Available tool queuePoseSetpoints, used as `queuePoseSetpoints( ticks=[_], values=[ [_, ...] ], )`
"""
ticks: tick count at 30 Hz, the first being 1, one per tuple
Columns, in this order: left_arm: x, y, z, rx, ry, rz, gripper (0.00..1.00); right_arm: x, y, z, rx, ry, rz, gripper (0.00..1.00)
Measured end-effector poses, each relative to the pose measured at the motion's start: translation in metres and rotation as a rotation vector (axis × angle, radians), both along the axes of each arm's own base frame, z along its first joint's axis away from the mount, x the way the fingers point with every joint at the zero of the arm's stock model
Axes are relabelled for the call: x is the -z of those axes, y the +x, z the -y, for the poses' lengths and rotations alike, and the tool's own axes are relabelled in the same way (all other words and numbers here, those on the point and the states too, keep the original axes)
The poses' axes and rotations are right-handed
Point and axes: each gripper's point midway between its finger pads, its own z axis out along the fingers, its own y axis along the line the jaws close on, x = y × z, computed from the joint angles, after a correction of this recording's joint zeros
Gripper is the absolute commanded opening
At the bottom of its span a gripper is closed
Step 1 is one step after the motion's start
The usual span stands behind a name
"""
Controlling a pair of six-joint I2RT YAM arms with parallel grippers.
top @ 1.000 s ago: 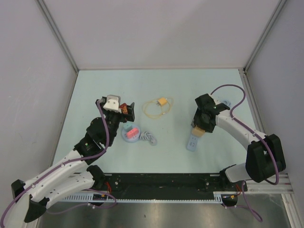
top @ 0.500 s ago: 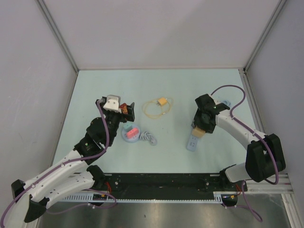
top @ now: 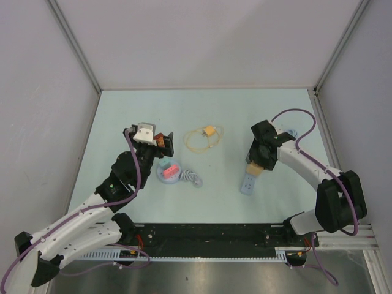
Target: Insert the plug
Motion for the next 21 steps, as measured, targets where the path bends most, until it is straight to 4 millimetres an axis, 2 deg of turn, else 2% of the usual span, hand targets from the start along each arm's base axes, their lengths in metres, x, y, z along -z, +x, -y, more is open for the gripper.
queuePoseSetpoints(
  ticks=[21],
  values=[
    [0.0009,0.0001,-0.0003,0.000,0.010,0.001,1.00,-0.0003,-0.0014,0.0039,0.017,-0.004,-0.010,0.00]
  ],
)
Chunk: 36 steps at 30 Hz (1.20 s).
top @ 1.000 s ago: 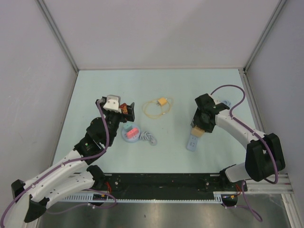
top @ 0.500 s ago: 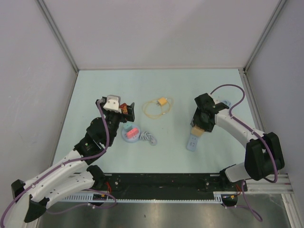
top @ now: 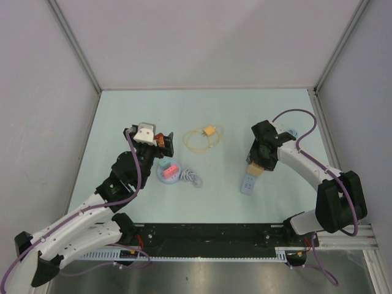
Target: Insert the plug
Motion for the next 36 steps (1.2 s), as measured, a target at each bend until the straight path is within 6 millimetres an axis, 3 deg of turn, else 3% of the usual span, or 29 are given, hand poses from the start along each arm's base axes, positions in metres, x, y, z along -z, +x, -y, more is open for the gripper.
queuePoseSetpoints(
  ticks=[13,25,36],
  values=[
    [0.000,0.000,0.000,0.003,0.000,0.001,1.00,0.000,-0.002,0.006,0.011,-0.016,-0.007,0.00],
    [-0.001,0.000,0.000,0.004,0.000,0.002,1.00,0.007,0.006,-0.004,-0.042,-0.059,0.001,0.00],
    [-0.001,0.000,0.000,0.004,-0.003,0.005,1.00,0.010,0.001,-0.006,-0.003,-0.130,0.190,0.00]
  ],
)
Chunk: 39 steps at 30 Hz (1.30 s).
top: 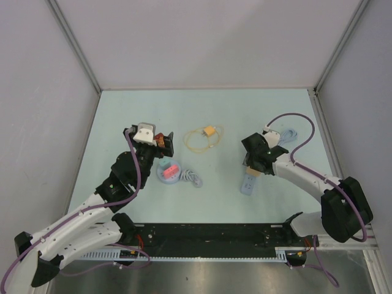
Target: Insert the plug
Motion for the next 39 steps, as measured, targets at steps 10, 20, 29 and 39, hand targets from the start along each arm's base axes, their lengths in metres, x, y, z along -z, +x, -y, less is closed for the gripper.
queuePoseSetpoints(
  ticks=[10,20,29,39],
  values=[
    [0.000,0.000,0.000,0.000,0.000,0.000,1.00,0.009,0.007,0.005,0.052,-0.060,0.119,0.00],
    [0.002,0.001,0.001,0.000,0.005,-0.005,1.00,0.005,0.004,-0.002,0.046,-0.160,0.245,0.00],
    [0.004,0.001,0.002,0.000,0.009,-0.009,1.00,0.006,-0.017,-0.007,0.043,-0.149,0.346,0.00],
    [0.004,0.001,0.002,0.000,0.008,-0.009,1.00,0.010,-0.022,-0.008,0.034,-0.161,0.370,0.00]
  ],
)
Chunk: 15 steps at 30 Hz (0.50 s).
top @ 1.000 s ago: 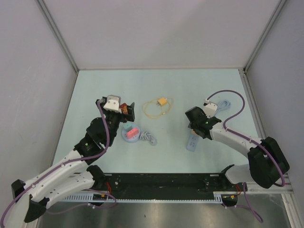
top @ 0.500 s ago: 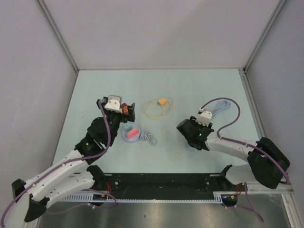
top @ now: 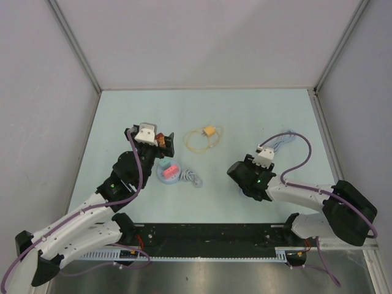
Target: Insert the plug
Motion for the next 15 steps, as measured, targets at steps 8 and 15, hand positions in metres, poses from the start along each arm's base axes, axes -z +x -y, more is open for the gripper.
queuePoseSetpoints(
  ticks=[8,15],
  values=[
    [0.0000,0.0000,-0.0001,0.000,0.000,0.000,1.00,0.0019,0.0016,-0.0029,-0.004,-0.070,-0.013,0.00],
    [0.0001,0.0001,0.0000,0.000,0.000,0.000,1.00,0.0027,0.0022,-0.0021,-0.002,-0.098,-0.032,0.00]
  ],
)
